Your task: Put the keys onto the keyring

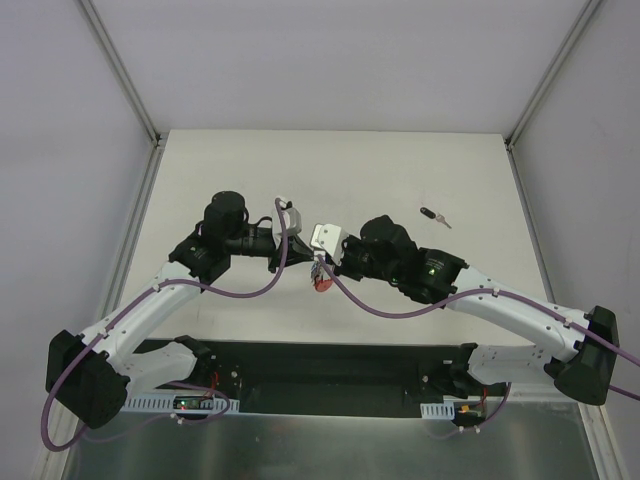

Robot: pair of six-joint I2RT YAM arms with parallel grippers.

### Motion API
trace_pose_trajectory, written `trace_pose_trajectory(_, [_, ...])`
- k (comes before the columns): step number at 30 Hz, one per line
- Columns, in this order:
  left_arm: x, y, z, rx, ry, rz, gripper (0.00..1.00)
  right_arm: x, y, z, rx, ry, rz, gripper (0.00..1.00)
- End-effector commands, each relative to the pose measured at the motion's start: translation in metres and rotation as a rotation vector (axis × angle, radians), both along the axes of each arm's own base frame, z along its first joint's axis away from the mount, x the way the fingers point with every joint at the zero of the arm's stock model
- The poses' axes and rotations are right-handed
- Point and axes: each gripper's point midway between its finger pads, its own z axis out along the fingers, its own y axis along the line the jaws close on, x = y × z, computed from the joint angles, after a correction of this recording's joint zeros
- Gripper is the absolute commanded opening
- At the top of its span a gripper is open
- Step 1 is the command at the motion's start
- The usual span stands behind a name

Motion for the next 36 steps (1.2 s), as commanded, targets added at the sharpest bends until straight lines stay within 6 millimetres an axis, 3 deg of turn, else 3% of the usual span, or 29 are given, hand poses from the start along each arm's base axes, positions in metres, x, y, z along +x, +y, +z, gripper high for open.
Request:
trace_pose_trajectory(1, [-0.0046,-0.0012,0.0092,-0.016,-0.054,-0.023,0.0,0.0023,0.008,0.0353,0.085,-0.047,0.009,0.01])
trace_pose_trajectory(36, [-0.0026,-0.0009,0.0078,0.0,-0.094,0.0,0.0,0.0015,0.0076,0.0325,0.059,-0.036,0.017,0.02])
